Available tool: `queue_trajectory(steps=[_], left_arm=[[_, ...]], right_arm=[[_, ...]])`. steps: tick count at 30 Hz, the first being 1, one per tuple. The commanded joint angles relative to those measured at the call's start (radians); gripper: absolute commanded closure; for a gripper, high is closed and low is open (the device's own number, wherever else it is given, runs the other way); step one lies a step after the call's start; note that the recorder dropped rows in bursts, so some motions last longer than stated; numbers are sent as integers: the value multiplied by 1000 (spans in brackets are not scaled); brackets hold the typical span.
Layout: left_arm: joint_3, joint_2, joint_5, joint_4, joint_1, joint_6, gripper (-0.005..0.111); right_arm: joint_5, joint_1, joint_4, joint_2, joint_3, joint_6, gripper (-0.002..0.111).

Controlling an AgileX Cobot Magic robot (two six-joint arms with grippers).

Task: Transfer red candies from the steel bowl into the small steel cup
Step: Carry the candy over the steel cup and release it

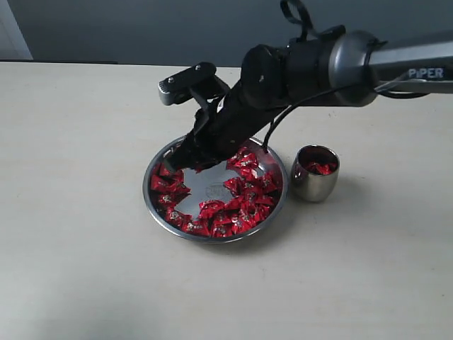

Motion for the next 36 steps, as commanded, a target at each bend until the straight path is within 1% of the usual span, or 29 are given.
queue_trajectory(steps=[1, 4, 8, 12, 17, 22, 24, 27, 30, 32, 36], left_arm=[[3, -7, -4, 2, -5, -2, 106], [3, -7, -4, 2, -5, -2, 106], [3, -7, -4, 2, -5, -2, 106], [3, -7, -4, 2, -5, -2, 106], [3, -7, -4, 2, -5, -2, 106], [3, -7, -4, 2, -5, -2, 106], [3, -7, -4, 2, -5, -2, 106], [3, -7, -4, 2, -5, -2, 106], [3, -7, -4, 2, -5, -2, 106], [3, -7, -4, 2, -5, -2, 106], [3, -7, -4, 2, -5, -2, 106]], right_arm=[[74, -42, -262, -73, -6, 228, 109], [133, -104, -327, -109, -6, 291, 109], [226, -203, -329, -147, -6, 291, 109], [309, -274, -329, -182, -6, 291, 109], [399, -317, -329, -191, -6, 289, 109], [402, -319, -327, -190, 5, 280, 108], [406, -319, -327, -190, 5, 250, 103], [420, -319, -305, -190, 5, 203, 91], [422, -319, -301, -190, 5, 198, 78], [422, -319, -301, -190, 5, 198, 75], [425, -319, -301, -190, 5, 198, 75]])
